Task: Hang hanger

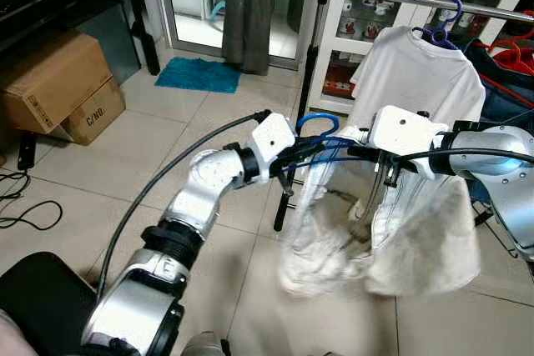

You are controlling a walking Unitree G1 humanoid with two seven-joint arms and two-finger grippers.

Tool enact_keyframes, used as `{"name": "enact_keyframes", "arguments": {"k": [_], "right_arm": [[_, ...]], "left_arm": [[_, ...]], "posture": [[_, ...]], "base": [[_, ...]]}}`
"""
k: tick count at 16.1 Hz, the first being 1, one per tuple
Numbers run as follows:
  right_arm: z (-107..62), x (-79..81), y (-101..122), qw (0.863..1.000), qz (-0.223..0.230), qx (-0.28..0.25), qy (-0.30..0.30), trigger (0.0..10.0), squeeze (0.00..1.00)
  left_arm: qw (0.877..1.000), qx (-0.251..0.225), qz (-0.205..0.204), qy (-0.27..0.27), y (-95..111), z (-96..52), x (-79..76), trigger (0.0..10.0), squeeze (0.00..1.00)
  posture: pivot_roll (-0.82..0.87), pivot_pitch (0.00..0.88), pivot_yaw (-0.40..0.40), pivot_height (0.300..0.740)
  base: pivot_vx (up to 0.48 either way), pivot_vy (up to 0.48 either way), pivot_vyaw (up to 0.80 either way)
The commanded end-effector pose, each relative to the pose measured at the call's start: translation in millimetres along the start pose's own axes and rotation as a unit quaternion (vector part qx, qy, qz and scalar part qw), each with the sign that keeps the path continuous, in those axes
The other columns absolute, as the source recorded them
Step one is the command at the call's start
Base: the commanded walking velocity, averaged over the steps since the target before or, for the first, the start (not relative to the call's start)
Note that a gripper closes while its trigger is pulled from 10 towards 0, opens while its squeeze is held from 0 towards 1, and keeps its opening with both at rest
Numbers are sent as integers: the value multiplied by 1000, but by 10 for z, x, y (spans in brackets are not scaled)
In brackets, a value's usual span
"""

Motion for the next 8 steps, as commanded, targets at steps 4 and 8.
{"name": "enact_keyframes", "arguments": {"k": [4, 8], "right_arm": [[1, 29, 187, 999, -17, -47, 12, 10000, 1000], [-75, -30, 167, 999, 2, -42, -34, 10000, 1000]], "left_arm": [[998, -61, 6, 22, 245, 100, -1, 0, 0], [998, -52, 12, 34, 219, 1, 61, 0, 0]], "posture": [[-39, 0, -28, 740], [-34, 0, -35, 740]], "base": [[0, 0, 0], [0, 0, 0]]}}
Point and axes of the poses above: a point about 5 cm out from each wrist's last joint towards the gripper, its own z axis pointing out of the wrist towards the gripper, its own y axis along the axis of the wrist's last joint, x = y × z, the point moved 1 cm from there along z, pointing out of the wrist towards the gripper, and after that the axes turned 6 degrees about -z, right-handed, at the moved point
